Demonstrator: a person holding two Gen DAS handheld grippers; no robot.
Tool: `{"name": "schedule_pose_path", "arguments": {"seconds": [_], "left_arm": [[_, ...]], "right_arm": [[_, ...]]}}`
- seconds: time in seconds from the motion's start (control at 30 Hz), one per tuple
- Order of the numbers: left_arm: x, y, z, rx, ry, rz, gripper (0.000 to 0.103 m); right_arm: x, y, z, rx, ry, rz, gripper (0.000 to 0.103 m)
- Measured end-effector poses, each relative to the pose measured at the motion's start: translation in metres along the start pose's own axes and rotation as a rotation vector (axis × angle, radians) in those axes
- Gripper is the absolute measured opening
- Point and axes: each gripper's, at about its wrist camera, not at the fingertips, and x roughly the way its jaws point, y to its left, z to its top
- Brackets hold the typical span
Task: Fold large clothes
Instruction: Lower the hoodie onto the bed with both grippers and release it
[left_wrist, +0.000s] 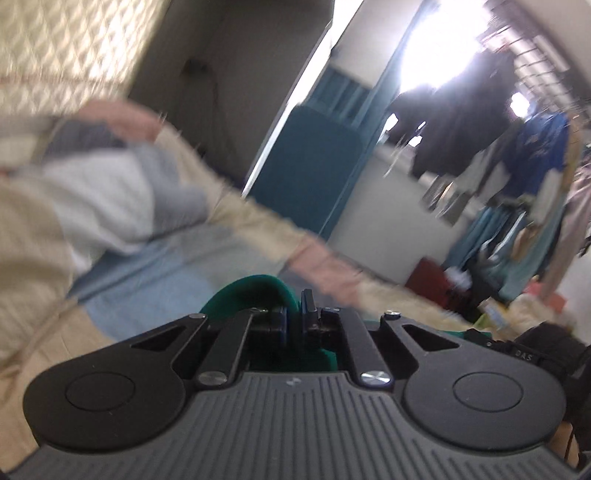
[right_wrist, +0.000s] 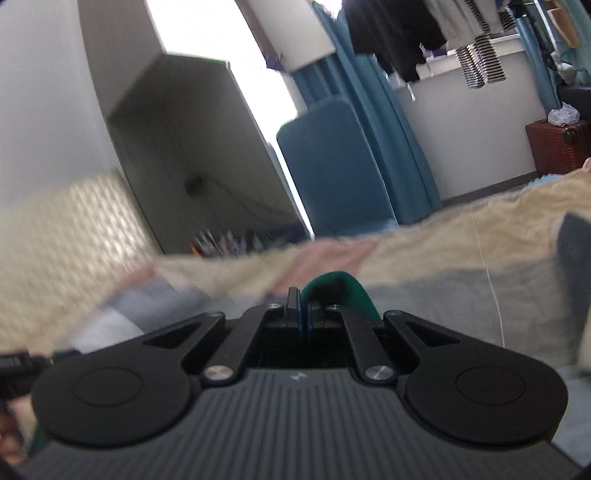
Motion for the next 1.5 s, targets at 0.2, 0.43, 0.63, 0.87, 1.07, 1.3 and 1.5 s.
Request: {"name": "schedule_pose_path", "arguments": {"seconds": [0.2,0.43,0.63,0.87,1.07,1.3,1.5], "left_arm": [[0.07,0.041,-0.025,-0.021,0.148,0.066,0.008],[0.048,0.024,-0.018,-0.016,0.179,0.078,0.008],[-0.035,-0.016,0.001,0.008,0.171,0.053,0.059],[-0.119,-0.047,0.003,0.093,0.101,0.061,0.059],[-0.22,-0.081,-0.016,0.126,0.073,0.078,0.059],[-0.336,-0.105,-0.053,0.088,0.054,0.072,0.059],[-0.409,-0.115,-0.092,0.07,0.078,0.067,0.059]], "right_arm": [[0.022,-0.004,-0.015,-0.036,0.13,-0.055,0.006],[0.019,-0.001,-0.017,-0.044,0.186,-0.068,0.008],[0.004,0.014,-0.014,-0.079,0.204,-0.102,0.047],[-0.07,0.038,-0.005,-0.096,0.13,-0.027,0.06],[-0.158,0.071,-0.002,-0.151,0.104,0.023,0.06],[-0.258,0.117,-0.012,-0.225,0.115,0.066,0.06],[-0.321,0.139,-0.035,-0.247,0.144,0.08,0.06]]}}
